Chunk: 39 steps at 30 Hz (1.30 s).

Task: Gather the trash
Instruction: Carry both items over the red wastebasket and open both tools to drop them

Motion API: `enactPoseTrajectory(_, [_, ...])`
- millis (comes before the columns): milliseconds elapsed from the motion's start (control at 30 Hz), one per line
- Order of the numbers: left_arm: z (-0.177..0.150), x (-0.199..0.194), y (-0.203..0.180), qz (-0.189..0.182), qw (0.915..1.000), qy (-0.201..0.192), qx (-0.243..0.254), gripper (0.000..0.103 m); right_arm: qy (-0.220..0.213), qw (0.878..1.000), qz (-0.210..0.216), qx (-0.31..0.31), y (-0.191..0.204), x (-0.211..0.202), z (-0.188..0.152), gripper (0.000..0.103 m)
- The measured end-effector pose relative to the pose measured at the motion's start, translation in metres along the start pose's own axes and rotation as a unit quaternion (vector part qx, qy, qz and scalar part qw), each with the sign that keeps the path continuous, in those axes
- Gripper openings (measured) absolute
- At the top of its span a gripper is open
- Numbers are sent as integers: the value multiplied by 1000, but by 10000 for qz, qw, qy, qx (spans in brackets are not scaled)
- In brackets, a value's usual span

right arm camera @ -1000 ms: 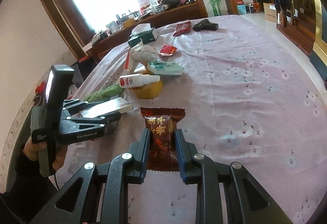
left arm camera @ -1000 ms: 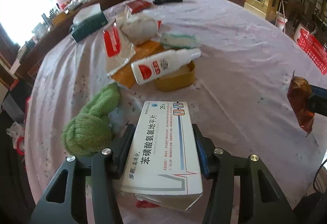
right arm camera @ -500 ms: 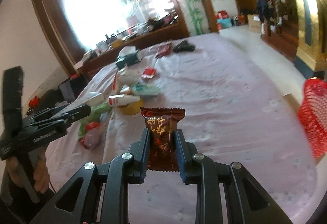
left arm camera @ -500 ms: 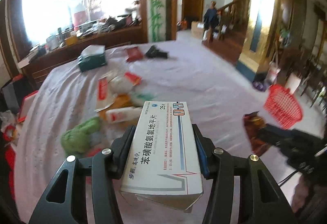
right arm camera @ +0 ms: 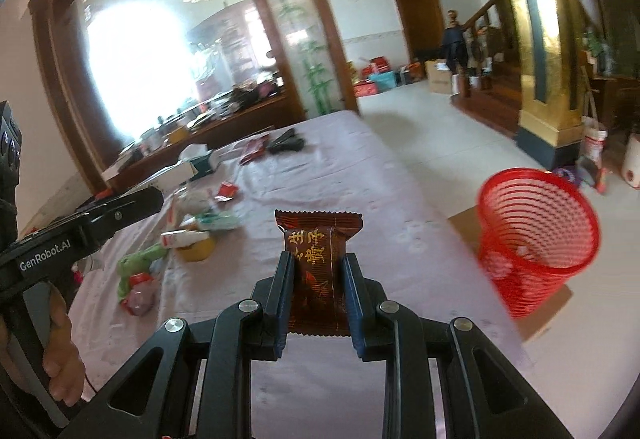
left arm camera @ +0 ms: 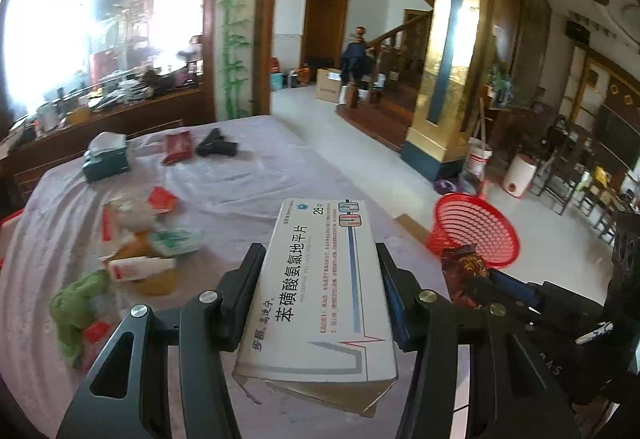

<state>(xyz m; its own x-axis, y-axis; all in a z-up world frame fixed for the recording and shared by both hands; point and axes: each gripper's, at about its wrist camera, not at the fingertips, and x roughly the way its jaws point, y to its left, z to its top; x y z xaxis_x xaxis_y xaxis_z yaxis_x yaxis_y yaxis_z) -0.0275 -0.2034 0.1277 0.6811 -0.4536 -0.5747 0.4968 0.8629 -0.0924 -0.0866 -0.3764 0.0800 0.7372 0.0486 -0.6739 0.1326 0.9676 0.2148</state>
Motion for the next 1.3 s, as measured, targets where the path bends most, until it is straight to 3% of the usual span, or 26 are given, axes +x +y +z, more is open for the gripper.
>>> enactPoseTrajectory(667, [29,37,-93,-775,9961,-66,418,52,-471,9919,-1053,526,-85,-49,11,25])
enactPoseTrajectory(1033, [44,86,-137,-1194,9910,184,574,52,-566,9852,-1371,853,-129,-55,16,25])
enactPoseTrajectory(1300, [54,143,-168,-1685,9832,529,463,52,-541,9789,-1465,1320,-191,-39,22,25])
